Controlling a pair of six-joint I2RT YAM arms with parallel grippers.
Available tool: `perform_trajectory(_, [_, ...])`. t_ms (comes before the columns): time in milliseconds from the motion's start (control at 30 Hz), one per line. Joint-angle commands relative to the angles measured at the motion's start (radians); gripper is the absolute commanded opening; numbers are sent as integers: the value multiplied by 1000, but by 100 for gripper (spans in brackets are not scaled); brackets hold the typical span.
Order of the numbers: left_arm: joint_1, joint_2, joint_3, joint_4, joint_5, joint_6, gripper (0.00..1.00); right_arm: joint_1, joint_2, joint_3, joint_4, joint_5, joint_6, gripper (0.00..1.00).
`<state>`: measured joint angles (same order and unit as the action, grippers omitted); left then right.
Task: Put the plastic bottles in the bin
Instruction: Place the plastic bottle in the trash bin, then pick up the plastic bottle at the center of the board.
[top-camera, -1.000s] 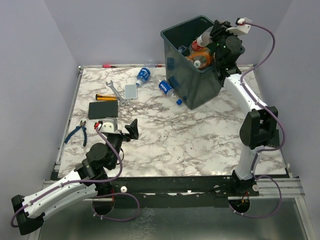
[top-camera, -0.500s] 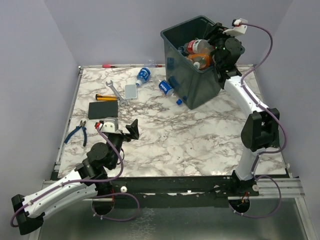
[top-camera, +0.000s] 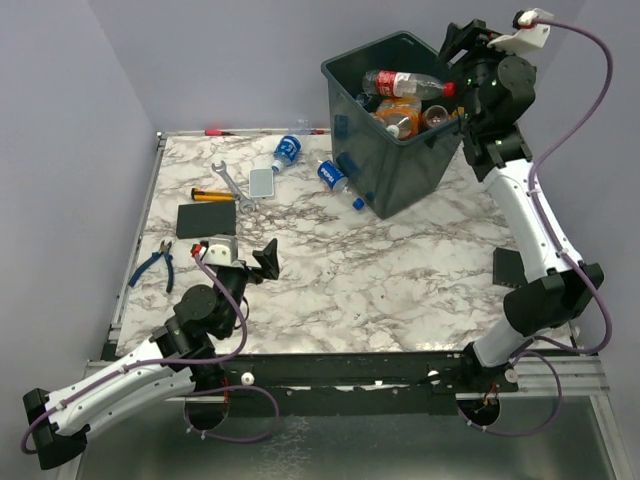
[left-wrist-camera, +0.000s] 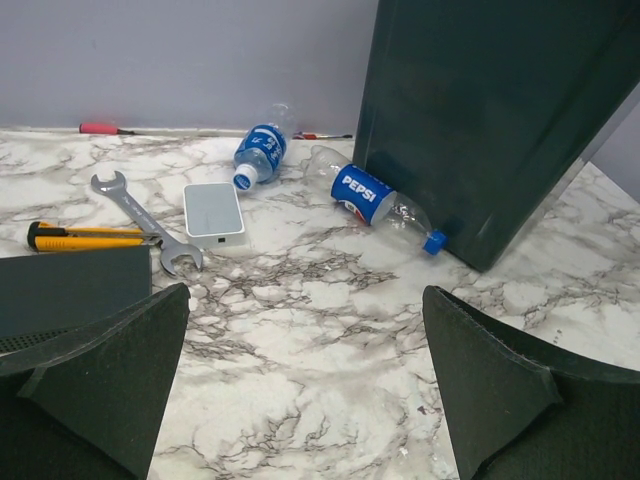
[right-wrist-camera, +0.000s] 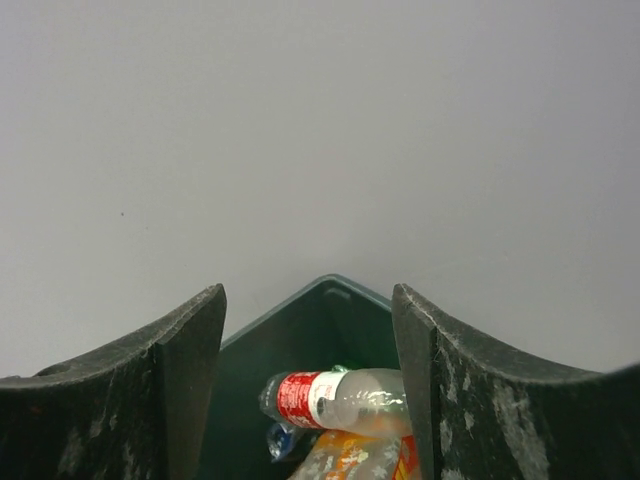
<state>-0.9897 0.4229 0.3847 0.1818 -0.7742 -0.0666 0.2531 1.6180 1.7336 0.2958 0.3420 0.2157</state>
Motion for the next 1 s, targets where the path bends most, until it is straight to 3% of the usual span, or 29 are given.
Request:
perform_trajectory(0, [1,15,9,3,29,-3,99,-23,61,197,-468,-73,33,71])
perform_trajectory(33, [1,17,9,4,31,-4,99,-32,69,211,-540,-94,61,71])
perform_trajectory(100, [2,21,10,1,36,-7,99,-43,13,119,-515,-157,131,71])
perform_trajectory(200, [2,23,11,-5,33,-14,99,-43,-185,-211,-221,-349,189,70])
perform_trajectory(267, [2,25,10,-8,27,-17,99,-42,-283,-314,-171,-443,233,70])
perform_trajectory(433, [1,48,11,-10,13,-14,99,-28,-441,-392,-255,-653,262,68])
perform_trajectory(633, [1,87,20,-26,-33,-14,99,-22,-730,-684,-241,-824,331,69])
perform_trajectory(767, [3,146,44,-56,-54,-60,99,-22,-886,-880,-357,-864,362,70])
perform_trajectory(967, [61,368,204,-125,110,-185,99,-22,-1120,-1165,-422,-857,473,74])
